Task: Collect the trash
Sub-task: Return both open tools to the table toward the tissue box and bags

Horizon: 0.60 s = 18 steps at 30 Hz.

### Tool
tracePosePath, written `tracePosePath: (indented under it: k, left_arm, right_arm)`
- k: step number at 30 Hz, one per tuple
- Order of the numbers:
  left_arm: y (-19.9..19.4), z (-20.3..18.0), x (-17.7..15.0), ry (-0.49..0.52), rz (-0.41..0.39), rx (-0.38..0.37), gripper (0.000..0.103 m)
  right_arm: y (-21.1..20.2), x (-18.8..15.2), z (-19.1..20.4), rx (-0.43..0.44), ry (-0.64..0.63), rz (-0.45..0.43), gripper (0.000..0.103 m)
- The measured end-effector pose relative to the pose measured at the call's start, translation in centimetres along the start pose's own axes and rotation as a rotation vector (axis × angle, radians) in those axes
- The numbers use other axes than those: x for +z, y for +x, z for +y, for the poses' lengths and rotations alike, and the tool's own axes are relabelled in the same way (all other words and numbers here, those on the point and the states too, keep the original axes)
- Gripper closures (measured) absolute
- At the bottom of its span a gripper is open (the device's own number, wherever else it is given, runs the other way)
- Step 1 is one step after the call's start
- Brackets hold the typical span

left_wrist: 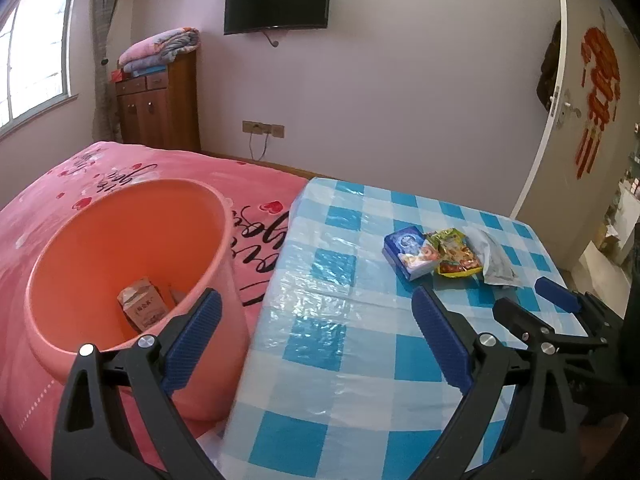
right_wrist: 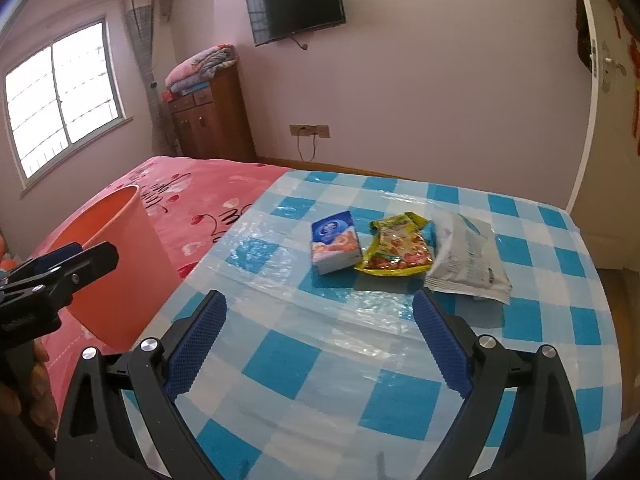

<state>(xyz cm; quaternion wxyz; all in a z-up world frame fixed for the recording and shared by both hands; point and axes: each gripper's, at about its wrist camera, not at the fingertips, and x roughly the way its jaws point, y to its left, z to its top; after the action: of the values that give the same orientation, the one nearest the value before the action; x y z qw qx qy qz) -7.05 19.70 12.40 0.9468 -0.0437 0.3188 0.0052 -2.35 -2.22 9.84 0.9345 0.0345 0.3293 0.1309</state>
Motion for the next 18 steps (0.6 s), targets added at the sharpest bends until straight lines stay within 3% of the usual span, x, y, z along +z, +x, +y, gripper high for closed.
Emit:
tracePosePath:
  k: [18]
  left_arm:
    - [2.1, -4.7, -0.5, 0.077, 0.044, -0.021, 0.007]
  right_arm:
    - [0.6, -1.6, -6.0, -0.051, 0.093, 0.002, 0.010]
